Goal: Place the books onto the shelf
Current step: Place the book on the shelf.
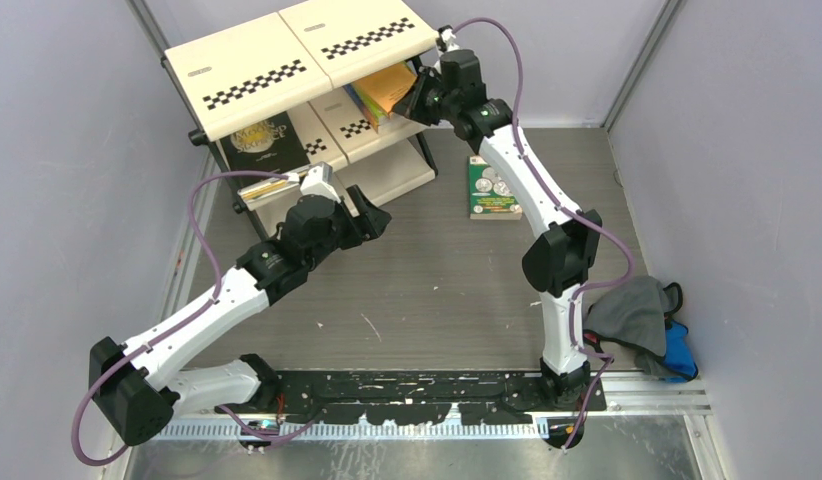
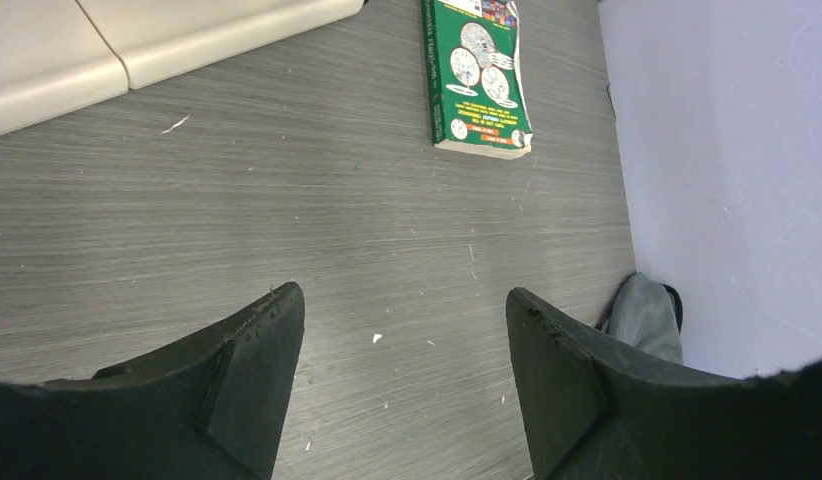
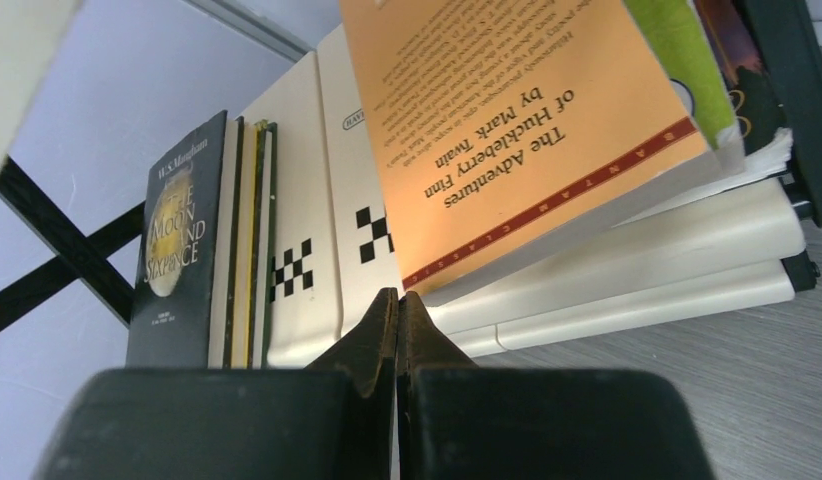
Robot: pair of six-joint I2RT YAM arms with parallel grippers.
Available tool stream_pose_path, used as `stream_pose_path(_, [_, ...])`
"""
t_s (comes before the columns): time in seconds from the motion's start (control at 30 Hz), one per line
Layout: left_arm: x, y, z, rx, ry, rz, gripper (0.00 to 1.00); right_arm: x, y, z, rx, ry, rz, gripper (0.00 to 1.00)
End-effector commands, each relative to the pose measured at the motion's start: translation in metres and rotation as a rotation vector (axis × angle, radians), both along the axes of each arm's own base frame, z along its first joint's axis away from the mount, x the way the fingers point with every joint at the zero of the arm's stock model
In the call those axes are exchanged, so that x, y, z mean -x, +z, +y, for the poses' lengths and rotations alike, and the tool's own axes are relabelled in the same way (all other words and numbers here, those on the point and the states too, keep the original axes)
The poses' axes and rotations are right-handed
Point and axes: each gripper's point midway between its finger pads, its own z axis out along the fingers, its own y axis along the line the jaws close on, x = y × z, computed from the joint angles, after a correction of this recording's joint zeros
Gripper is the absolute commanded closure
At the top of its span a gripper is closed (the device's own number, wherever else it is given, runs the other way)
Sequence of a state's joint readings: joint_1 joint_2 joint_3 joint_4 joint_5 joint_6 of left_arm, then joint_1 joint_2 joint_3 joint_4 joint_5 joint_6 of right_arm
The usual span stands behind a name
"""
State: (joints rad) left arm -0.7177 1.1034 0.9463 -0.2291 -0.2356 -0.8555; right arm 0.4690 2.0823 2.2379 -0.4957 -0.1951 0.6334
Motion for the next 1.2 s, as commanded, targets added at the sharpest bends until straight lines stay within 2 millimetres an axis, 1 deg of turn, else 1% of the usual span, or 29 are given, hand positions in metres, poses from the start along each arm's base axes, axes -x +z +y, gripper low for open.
stream_pose_path(0.0, [-0.007,0.025,-0.001,0.029,0.012,-0.065,0.26,0.004,0.028,0.008,-0.028,0.031,-0.071,0.99])
stream_pose_path(0.13, [-0.007,0.025,0.000,0.030,0.013,-0.064,0.26,0.005,0.028,0.009,-0.027,0.034,-0.071,0.99])
stream_pose_path(0.23, [-0.007,0.025,0.000,0.030,0.013,-0.066,0.26,0.010,0.035,0.010,-0.017,0.041,-0.095,0.99])
stream_pose_path(0.33, [-0.007,0.025,-0.001,0.030,0.012,-0.065,0.26,0.013,0.046,0.008,-0.023,0.040,-0.122,0.99])
stream_pose_path(0.5, [-0.008,0.024,-0.003,0.035,0.005,-0.064,0.26,0.017,0.049,0.003,-0.006,0.034,-0.128,0.99])
stream_pose_path(0.67, [-0.009,0.024,-0.005,0.037,0.000,-0.062,0.26,0.020,0.043,-0.002,0.012,0.024,-0.118,0.99])
stream_pose_path(0.87, [-0.009,0.024,-0.006,0.033,-0.001,-0.063,0.26,0.022,0.038,-0.003,0.024,0.025,-0.114,0.99])
stream_pose_path(1.03, [-0.010,0.025,-0.006,0.026,-0.002,-0.067,0.26,0.020,0.037,-0.002,0.027,0.025,-0.116,0.99])
stream_pose_path(1.17, [-0.011,0.027,-0.004,0.017,-0.001,-0.072,0.26,0.016,0.032,0.001,0.031,0.030,-0.107,0.99])
